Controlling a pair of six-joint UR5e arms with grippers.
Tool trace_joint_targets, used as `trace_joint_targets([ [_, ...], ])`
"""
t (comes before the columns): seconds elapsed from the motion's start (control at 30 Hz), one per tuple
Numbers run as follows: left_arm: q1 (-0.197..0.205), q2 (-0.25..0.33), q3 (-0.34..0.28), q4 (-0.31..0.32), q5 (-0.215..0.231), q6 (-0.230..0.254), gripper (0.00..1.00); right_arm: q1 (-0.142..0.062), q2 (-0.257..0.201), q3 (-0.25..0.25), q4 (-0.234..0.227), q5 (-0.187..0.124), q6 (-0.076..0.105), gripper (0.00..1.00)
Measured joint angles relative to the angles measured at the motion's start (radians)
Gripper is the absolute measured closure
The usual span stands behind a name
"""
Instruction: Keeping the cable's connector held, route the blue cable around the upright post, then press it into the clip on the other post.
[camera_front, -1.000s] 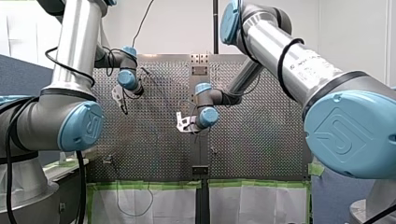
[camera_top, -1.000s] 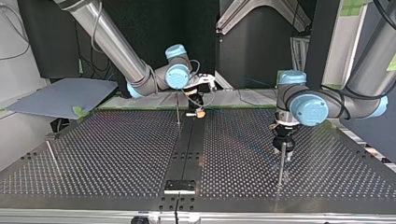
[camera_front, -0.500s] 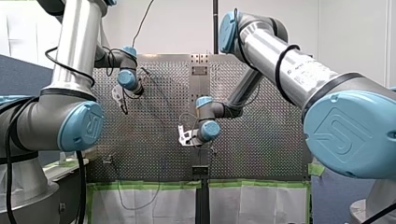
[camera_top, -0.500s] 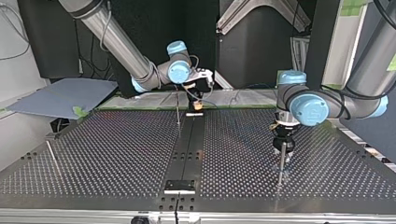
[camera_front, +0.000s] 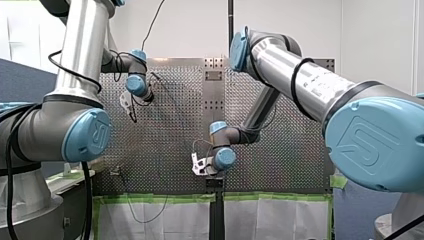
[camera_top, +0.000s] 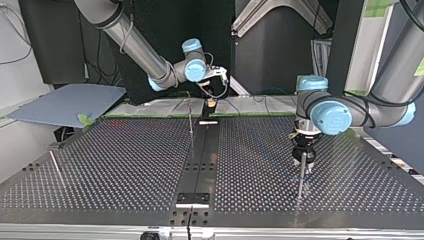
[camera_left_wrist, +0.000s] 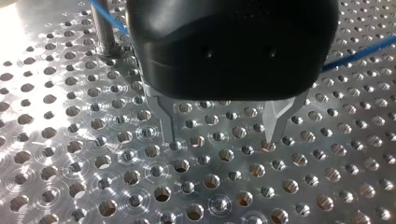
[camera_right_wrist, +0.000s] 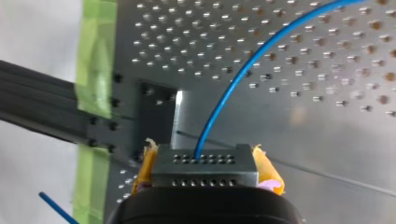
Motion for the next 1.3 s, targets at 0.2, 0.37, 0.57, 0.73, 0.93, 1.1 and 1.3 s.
trace_joint_targets([
  [0.2, 0.001, 0.0, 0.0, 0.001, 0.0, -0.001, 0.09, 0.0, 0.049, 0.005, -0.033, 0.018, 0.002, 1.0],
  [0.37, 0.002, 0.0, 0.0, 0.001, 0.0, -0.001, 0.09, -0.013, 0.091, 0.035, -0.069, 0.034, 0.029, 1.0],
  [0.57, 0.004, 0.0, 0.0, 0.002, 0.0, -0.002, 0.09, -0.03, 0.139, 0.082, -0.116, 0.042, 0.075, 1.0],
  [0.73, 0.004, 0.0, 0.0, 0.003, 0.0, -0.001, 0.09, -0.048, 0.175, 0.117, -0.153, 0.054, 0.104, 1.0],
  [0.93, 0.004, 0.0, 0.0, 0.003, 0.0, 0.0, 0.09, -0.089, 0.194, 0.164, -0.201, 0.061, 0.14, 1.0],
  [1.1, 0.004, 0.0, 0.0, 0.003, 0.0, 0.0, 0.09, -0.127, 0.199, 0.203, -0.24, 0.061, 0.145, 1.0],
  [1.3, 0.004, 0.0, 0.0, 0.002, 0.0, -0.001, 0.09, -0.163, 0.202, 0.221, -0.284, 0.059, 0.151, 1.0],
])
